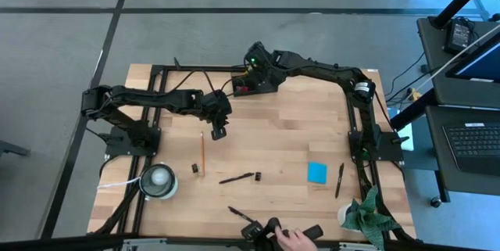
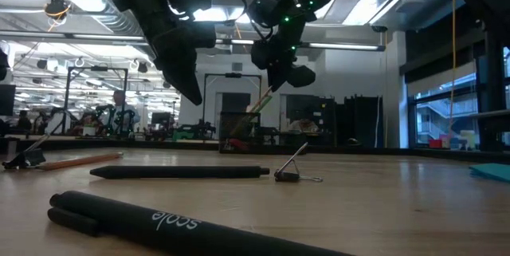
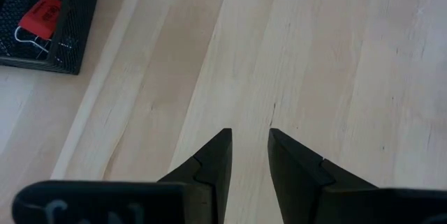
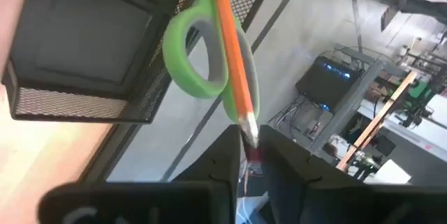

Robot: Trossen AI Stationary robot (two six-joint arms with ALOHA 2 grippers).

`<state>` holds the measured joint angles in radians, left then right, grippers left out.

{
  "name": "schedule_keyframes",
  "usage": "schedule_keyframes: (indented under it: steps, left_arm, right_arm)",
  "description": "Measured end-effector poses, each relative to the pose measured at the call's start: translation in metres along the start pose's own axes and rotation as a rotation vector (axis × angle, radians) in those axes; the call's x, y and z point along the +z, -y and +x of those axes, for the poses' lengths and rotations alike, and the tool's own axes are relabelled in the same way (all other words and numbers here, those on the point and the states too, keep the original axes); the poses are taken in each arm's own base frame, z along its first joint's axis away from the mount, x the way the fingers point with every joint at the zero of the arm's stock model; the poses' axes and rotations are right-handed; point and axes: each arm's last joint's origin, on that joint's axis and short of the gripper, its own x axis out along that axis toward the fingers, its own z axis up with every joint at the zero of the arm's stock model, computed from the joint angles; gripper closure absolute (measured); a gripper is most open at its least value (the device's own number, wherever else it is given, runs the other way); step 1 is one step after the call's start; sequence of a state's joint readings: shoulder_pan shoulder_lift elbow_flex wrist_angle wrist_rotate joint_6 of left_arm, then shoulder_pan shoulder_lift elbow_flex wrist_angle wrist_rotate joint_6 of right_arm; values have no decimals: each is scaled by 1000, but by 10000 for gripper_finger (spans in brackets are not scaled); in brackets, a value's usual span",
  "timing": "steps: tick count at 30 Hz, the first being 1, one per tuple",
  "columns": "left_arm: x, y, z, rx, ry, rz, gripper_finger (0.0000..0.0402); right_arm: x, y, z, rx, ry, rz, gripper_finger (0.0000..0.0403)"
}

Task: Pick and place office supplies into organizer
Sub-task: Put the right orange pencil into the desk organizer, then put the left black binder clip into the desk organizer

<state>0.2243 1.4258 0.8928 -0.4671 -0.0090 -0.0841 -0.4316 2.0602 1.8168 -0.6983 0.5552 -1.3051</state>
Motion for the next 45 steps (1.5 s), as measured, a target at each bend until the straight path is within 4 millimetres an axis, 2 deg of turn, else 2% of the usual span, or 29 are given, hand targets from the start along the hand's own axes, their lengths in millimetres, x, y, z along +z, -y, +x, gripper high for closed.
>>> schedule_keyframes:
  steps: [13, 18, 24, 26, 30, 33, 38, 41, 45]
  left_arm:
    - [0, 0, 0, 1, 0, 0, 313]
    - [0, 0, 0, 0, 0, 0, 313]
    - [-1, 0, 0, 2, -11, -35, 313]
    - [-3, 0, 0, 4, -35, -60, 313]
    - [-13, 0, -3, 19, -132, -138, 313]
    - [-19, 2, -9, 30, -182, -219, 313]
    - [-26, 11, -21, 38, -215, -358, 313]
    - [-30, 16, -29, 39, -229, -424, 313]
    - [-36, 27, -33, 5, -274, -294, 308]
  right_arm:
    - [2, 0, -1, 1, 9, 23, 334]
    - [4, 5, -5, -92, -82, 151, 334]
    - [7, 12, -25, -155, -47, 304, 334]
    - [5, 12, -34, -152, -43, 327, 334]
    - [-6, 15, -55, -151, -9, 515, 334]
    - [-18, 11, -76, -24, 110, 701, 334]
    - [-37, 4, -90, 322, 329, 923, 334]
    - [-38, 3, -92, 423, 399, 948, 334]
    - [-31, 0, -91, 448, 426, 906, 334]
